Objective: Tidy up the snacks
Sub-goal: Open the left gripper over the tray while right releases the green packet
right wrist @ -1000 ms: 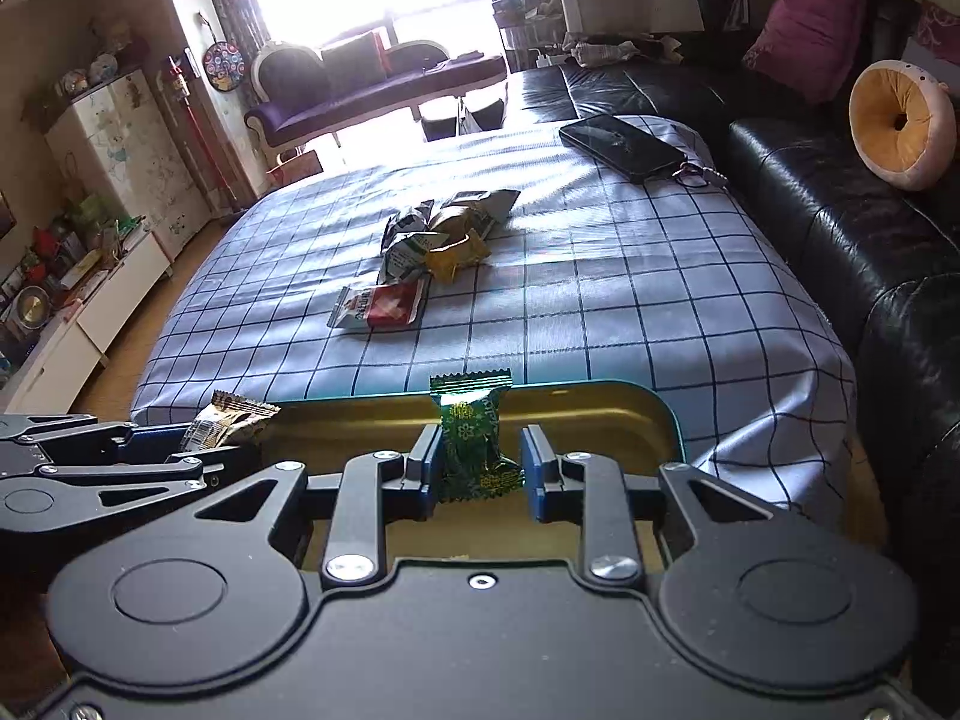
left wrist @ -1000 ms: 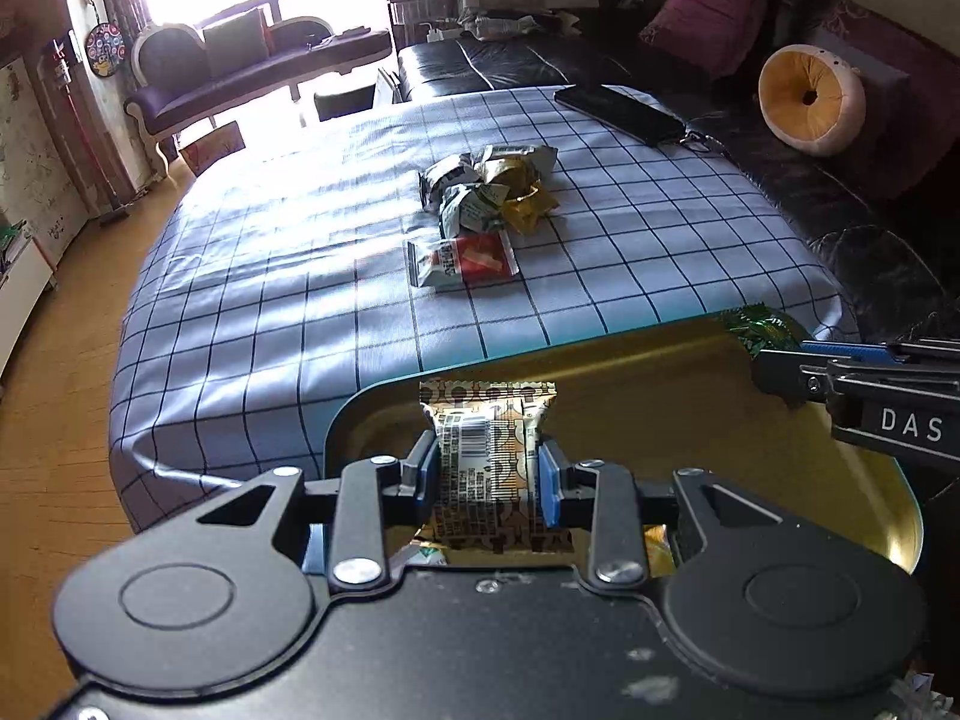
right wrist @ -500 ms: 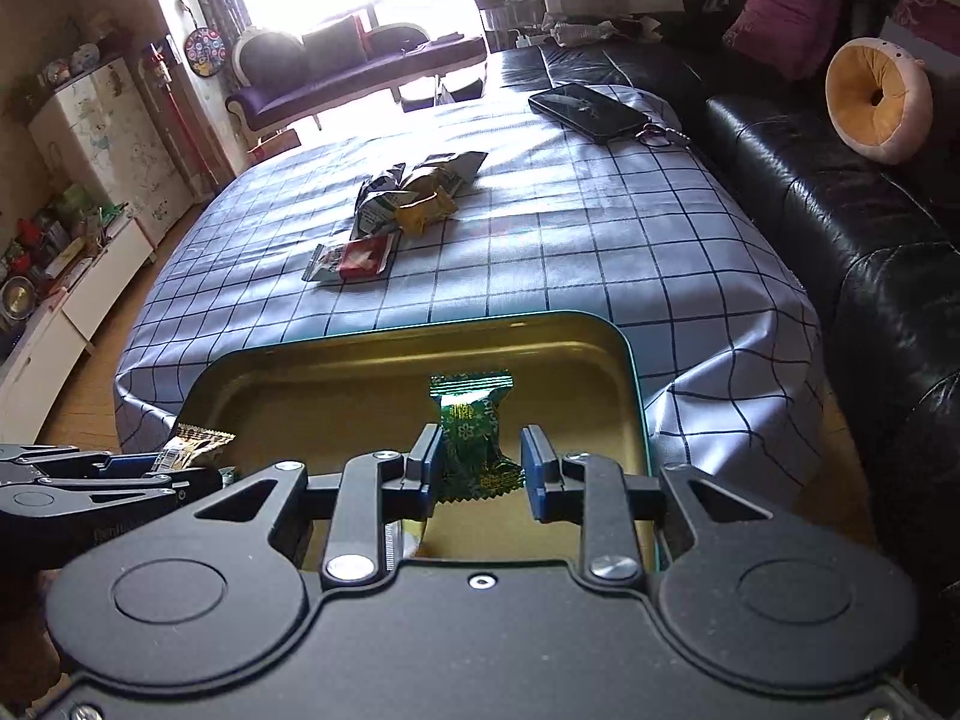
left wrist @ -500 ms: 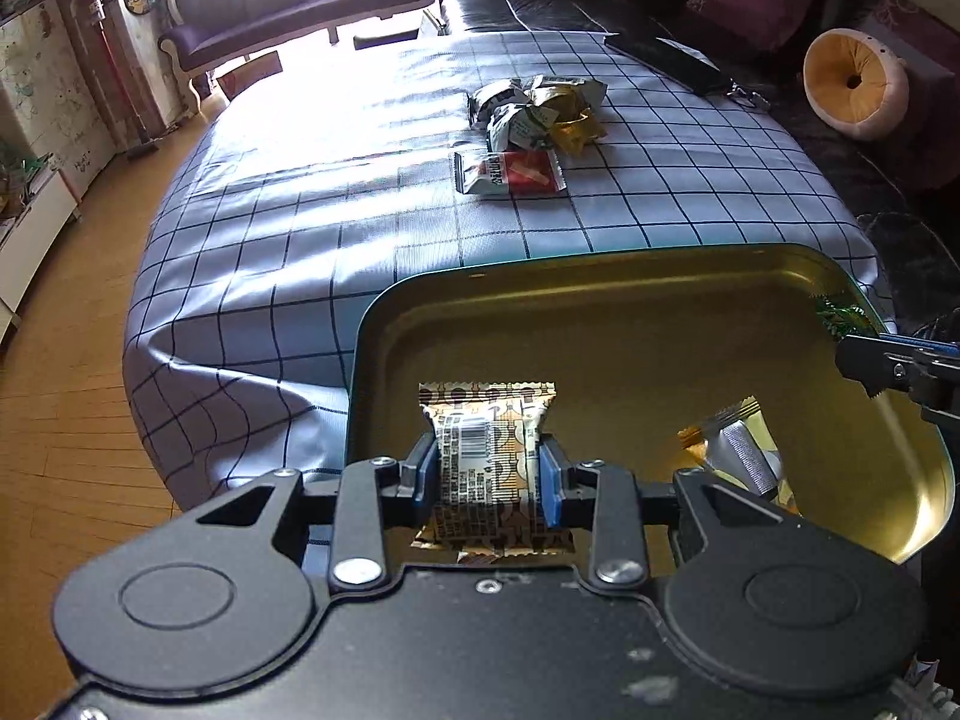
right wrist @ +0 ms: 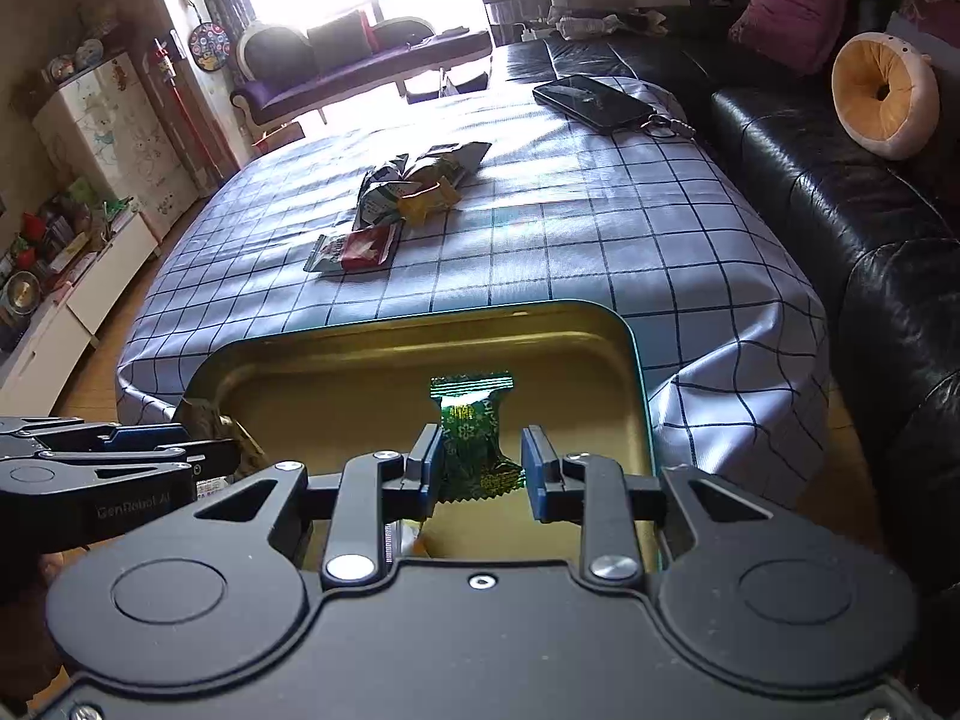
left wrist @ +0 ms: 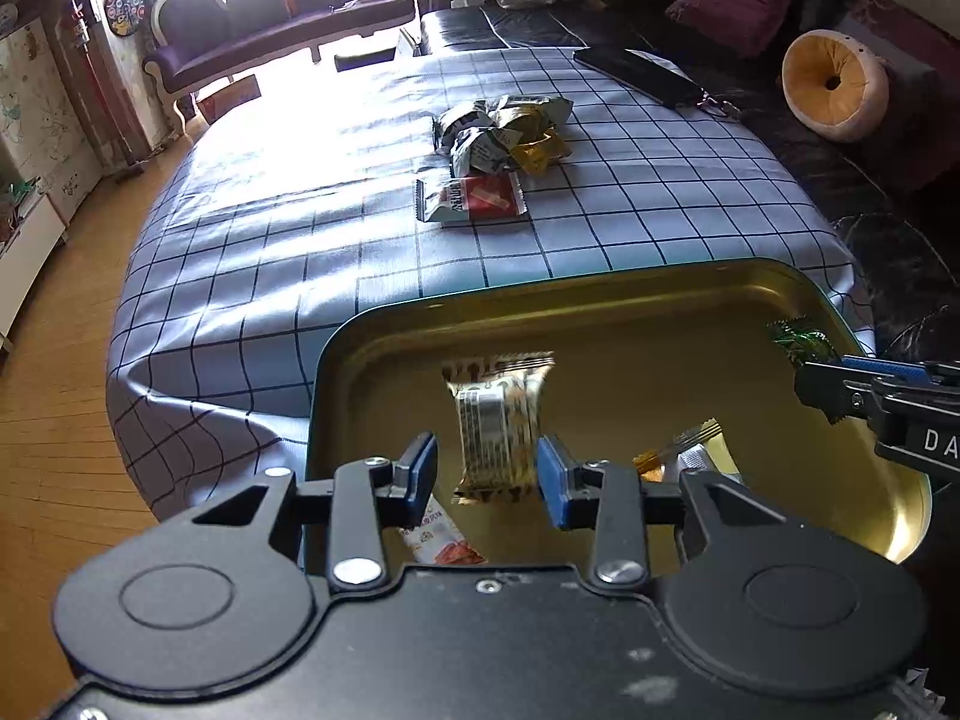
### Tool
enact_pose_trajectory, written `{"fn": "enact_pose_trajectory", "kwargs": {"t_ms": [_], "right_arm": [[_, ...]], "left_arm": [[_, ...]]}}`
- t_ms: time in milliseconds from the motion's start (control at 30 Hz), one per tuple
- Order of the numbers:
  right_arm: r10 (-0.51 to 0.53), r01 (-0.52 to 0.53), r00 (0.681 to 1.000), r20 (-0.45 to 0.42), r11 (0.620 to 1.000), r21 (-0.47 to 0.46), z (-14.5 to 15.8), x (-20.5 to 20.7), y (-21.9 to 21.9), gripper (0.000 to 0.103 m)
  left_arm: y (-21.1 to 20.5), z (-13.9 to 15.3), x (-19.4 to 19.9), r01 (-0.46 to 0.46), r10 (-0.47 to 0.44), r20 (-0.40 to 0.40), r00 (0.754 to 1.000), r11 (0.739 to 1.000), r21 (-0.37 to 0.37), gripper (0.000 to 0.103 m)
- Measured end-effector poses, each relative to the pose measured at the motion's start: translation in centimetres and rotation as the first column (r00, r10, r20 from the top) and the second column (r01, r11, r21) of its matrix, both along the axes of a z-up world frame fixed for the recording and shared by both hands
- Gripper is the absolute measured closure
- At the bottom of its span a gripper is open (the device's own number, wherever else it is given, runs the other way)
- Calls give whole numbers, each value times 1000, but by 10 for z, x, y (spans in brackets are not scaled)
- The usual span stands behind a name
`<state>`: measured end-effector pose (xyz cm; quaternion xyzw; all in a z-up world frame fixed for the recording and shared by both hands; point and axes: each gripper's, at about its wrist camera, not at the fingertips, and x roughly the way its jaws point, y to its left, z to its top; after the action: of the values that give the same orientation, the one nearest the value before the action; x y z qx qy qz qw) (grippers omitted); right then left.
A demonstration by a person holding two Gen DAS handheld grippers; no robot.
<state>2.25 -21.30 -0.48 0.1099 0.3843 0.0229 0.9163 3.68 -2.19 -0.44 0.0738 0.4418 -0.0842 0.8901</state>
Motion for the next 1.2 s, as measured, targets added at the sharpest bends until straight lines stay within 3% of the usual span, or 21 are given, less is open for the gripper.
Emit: {"fn": "enact_pose_trajectory", "kwargs": {"t_ms": [800,1200], "right_arm": [[14,-13,999,-44,1000,21,-5,3,0,60],[19,-18,998,-58,1000,23,-7,3,1,60]], "left_arm": [[-9,-13,6,0,2,-55,998,999,33,60],[-12,-15,6,-25,27,-38,999,999,47,59]]}}
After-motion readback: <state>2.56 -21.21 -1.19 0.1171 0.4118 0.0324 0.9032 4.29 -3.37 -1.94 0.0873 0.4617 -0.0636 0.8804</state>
